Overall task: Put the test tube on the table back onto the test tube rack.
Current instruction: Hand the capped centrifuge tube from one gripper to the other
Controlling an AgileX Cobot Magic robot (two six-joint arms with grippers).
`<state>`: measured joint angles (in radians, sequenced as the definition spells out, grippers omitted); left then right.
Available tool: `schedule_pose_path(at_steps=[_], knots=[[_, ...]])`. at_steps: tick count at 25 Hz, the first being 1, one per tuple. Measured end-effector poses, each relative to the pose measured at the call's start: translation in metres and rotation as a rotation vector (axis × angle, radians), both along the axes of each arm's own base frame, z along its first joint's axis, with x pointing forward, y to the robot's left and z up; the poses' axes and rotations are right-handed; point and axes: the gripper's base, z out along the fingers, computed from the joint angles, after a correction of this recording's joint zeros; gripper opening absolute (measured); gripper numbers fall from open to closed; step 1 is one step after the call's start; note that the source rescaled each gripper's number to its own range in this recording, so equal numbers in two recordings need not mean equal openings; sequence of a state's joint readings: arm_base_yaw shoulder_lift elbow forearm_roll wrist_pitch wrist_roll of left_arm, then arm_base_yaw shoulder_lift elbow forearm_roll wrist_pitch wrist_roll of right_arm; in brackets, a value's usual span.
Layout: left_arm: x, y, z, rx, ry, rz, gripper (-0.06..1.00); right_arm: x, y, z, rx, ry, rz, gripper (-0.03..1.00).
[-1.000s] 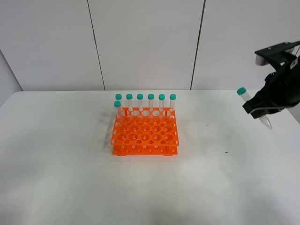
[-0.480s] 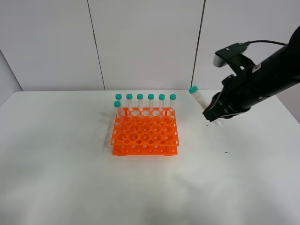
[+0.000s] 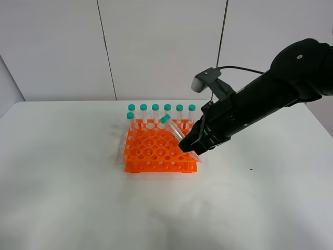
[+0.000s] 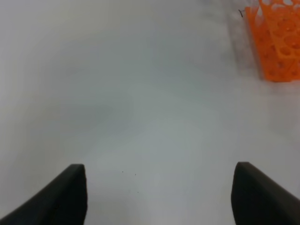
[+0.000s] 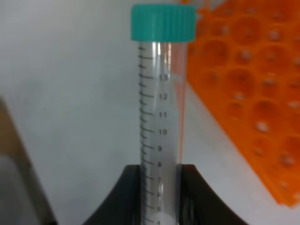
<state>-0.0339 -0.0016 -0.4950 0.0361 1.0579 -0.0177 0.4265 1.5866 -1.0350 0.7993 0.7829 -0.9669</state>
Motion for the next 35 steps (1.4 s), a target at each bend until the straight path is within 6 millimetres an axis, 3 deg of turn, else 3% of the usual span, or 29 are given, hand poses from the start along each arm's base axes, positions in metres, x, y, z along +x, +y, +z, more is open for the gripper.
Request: schedule_pose_path(at_steps=[3,7,11,17,20,24,29,35], knots=[[-0.001,0.000,0.009,-0.008,-0.052,-0.002,1.00,0.000,0.002,0.002,0.024,-0.008,0.019,0.03],[0.016,-0.006,0.049,-0.061,-0.089,-0.031,1.00,0.000,0.004,0.005,0.040,-0.006,0.025,0.03],[0.067,-0.013,0.075,-0.118,-0.024,-0.067,1.00,0.000,0.004,0.006,0.055,0.001,0.016,0.03],[0.159,-0.034,0.085,-0.283,0.066,-0.180,1.00,0.000,0.005,0.006,0.063,0.004,0.012,0.03],[0.200,-0.046,0.079,-0.377,0.094,-0.276,1.00,0.000,0.005,0.006,0.063,0.004,0.013,0.03],[0.240,-0.066,0.062,-0.571,0.120,-0.390,1.00,0.000,0.005,0.006,0.064,0.001,0.011,0.03],[0.264,-0.106,0.045,-0.702,0.098,-0.554,1.00,0.002,0.005,0.007,0.064,-0.012,-0.002,0.03],[0.274,-0.151,0.023,-0.793,0.122,-0.633,1.00,0.002,0.006,0.008,0.082,-0.006,-0.014,0.03]])
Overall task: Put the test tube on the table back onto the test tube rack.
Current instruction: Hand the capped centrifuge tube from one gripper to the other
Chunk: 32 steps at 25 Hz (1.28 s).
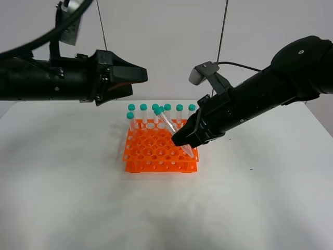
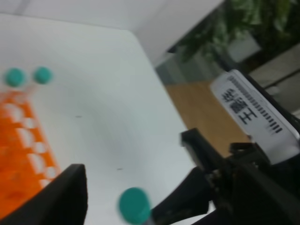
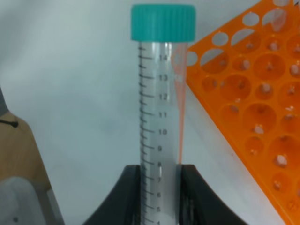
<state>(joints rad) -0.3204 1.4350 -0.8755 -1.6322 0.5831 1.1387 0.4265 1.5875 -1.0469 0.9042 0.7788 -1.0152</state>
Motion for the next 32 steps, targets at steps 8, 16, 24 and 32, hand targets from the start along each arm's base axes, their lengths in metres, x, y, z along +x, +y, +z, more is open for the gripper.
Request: schedule_pose_path(at_steps=[8,16,24,32], knots=[[0.007,-0.025,-0.030,-0.007,0.089,-0.035,1.00,-0.002,0.002,0.001,0.023,0.021,0.008,0.03],[0.006,-0.028,-0.033,-0.019,0.102,-0.062,1.00,-0.001,0.003,0.002,0.046,0.029,-0.006,0.03],[0.005,-0.029,-0.033,-0.018,0.099,-0.078,1.00,0.000,0.003,0.004,0.062,0.025,-0.028,0.03],[0.005,-0.029,-0.033,-0.016,0.099,-0.079,0.63,0.000,0.004,0.004,0.075,0.031,-0.034,0.03]])
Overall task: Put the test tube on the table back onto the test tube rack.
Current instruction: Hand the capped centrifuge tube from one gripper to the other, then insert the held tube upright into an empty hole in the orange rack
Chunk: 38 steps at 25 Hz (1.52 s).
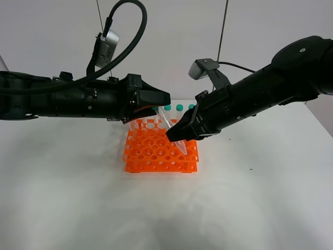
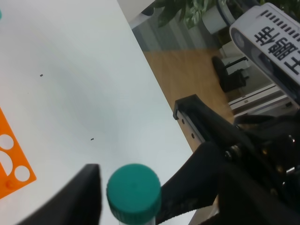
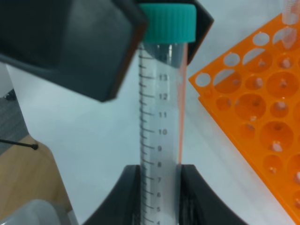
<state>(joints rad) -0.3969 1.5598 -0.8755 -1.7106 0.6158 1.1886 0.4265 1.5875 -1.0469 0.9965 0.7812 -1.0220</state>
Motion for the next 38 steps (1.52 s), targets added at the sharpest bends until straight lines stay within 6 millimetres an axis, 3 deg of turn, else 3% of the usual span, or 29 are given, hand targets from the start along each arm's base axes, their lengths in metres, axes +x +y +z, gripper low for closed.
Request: schedule_pose_path(at_steps=[4,10,11,13,22,23,27,28,32,38], knots=[[0.000,0.000,0.000,0.001,0.000,0.000,0.43,-0.001,0.001,0.001,0.011,0.004,0.014,0.03],[0.000,0.000,0.000,0.002,-0.001,0.000,0.32,-0.002,0.001,0.001,0.016,0.008,0.018,0.03],[0.000,0.000,0.000,0.004,-0.001,0.003,0.25,-0.002,0.001,0.001,0.017,0.008,0.018,0.03],[0.001,0.000,-0.001,0.008,-0.001,0.008,0.00,-0.002,0.001,0.001,0.018,0.006,0.016,0.03],[0.001,0.001,-0.001,0.011,-0.001,0.011,0.00,0.000,0.001,0.001,0.015,-0.009,0.009,0.04],[0.001,0.001,-0.001,0.011,-0.002,0.011,0.00,0.000,0.001,0.001,0.014,-0.013,0.004,0.12],[0.000,0.000,0.000,0.007,-0.002,0.005,0.00,0.004,0.000,0.002,0.008,-0.037,-0.023,0.78],[0.000,0.000,0.000,0.007,-0.002,0.005,0.00,0.003,0.000,0.001,0.003,-0.039,-0.020,0.87],[0.000,0.000,0.000,0.007,-0.002,0.005,0.00,-0.002,-0.006,0.012,-0.042,-0.047,-0.018,0.99],[0.000,0.000,0.000,0.007,-0.002,0.005,0.00,-0.012,-0.024,0.063,-0.193,-0.043,-0.092,1.00]])
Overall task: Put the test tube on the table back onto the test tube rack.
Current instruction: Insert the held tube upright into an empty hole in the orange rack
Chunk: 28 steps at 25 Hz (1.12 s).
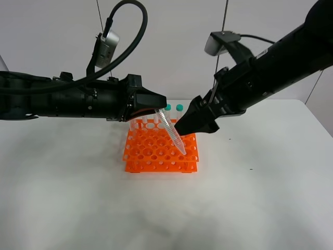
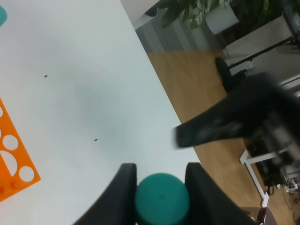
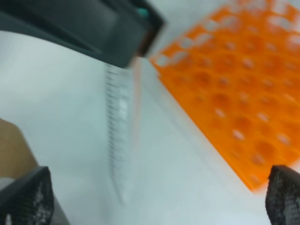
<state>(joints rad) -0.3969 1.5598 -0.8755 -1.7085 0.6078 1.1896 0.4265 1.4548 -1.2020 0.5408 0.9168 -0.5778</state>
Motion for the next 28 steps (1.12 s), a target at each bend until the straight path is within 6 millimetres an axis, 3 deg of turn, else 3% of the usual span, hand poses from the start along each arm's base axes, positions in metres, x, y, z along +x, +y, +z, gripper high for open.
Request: schedule_pose_path(at_steps=[6,13,18,21,28], knots=[[0.000,0.000,-0.001,0.013,-0.005,-0.006,0.00,0.017,-0.028,0.014,-0.152,-0.027,-0.249,1.00],[0.001,0.001,-0.002,0.031,-0.008,0.008,0.00,0.046,-0.108,0.002,-0.264,0.035,-0.597,1.00],[0.001,0.001,-0.002,0.032,-0.009,0.010,0.00,0.043,-0.158,-0.006,-0.343,0.155,-0.716,1.00],[0.001,0.001,-0.002,0.032,-0.009,0.010,0.00,0.038,-0.164,-0.007,-0.349,0.208,-0.721,1.00],[0.001,0.001,-0.002,0.032,-0.009,0.011,0.00,0.037,-0.151,-0.006,-0.240,0.244,-0.632,1.00]])
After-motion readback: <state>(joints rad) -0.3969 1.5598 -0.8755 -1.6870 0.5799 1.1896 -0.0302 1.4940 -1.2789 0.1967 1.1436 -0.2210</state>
